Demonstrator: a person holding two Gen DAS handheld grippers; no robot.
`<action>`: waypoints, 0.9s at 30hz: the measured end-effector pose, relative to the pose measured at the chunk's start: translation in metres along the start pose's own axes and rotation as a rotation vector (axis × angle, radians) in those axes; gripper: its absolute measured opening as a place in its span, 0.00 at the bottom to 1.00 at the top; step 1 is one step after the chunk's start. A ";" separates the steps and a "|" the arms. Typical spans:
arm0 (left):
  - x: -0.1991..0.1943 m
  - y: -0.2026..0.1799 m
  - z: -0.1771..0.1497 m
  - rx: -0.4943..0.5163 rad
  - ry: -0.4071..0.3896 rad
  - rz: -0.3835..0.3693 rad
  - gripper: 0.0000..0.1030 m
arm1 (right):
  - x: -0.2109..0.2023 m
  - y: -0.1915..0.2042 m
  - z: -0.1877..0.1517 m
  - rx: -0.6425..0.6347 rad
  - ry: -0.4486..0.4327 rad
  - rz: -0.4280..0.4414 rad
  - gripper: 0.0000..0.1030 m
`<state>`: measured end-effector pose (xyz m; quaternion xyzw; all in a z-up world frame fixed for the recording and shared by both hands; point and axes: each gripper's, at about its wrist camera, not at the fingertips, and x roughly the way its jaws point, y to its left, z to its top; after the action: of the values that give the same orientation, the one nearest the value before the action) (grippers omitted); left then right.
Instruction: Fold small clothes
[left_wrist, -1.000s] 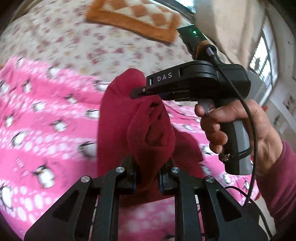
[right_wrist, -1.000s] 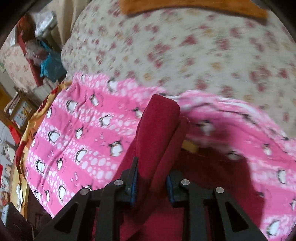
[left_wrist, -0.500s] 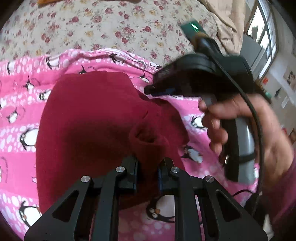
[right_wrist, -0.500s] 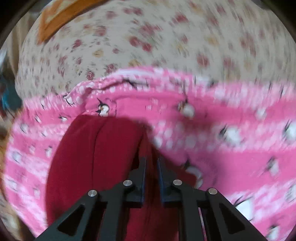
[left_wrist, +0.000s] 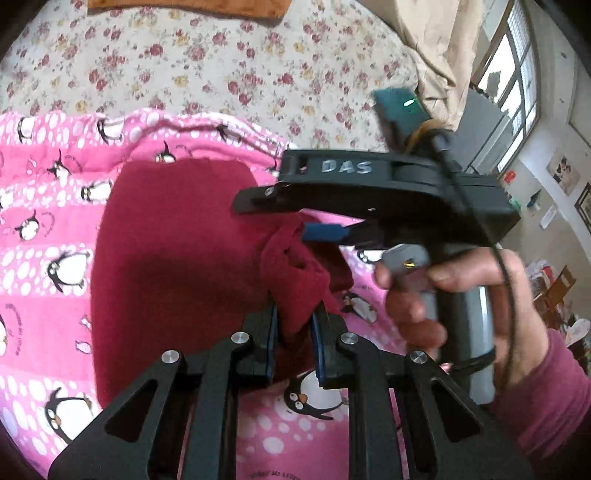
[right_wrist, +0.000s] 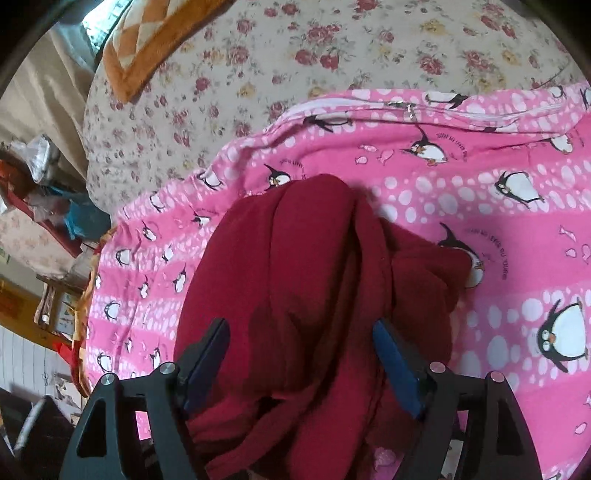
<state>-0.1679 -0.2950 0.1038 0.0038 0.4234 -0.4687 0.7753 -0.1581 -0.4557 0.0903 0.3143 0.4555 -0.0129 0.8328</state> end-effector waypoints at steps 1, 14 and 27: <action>-0.003 0.000 0.001 0.002 -0.004 -0.001 0.14 | 0.004 0.000 0.002 0.011 0.006 0.009 0.76; -0.013 0.002 0.001 0.007 -0.003 -0.009 0.14 | 0.021 0.009 -0.002 0.052 0.051 0.080 0.75; 0.016 -0.035 -0.001 0.085 0.064 -0.027 0.14 | -0.015 0.000 0.001 -0.111 -0.103 -0.140 0.19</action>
<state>-0.1909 -0.3260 0.1064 0.0460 0.4278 -0.4962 0.7541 -0.1659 -0.4601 0.1025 0.2337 0.4329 -0.0620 0.8684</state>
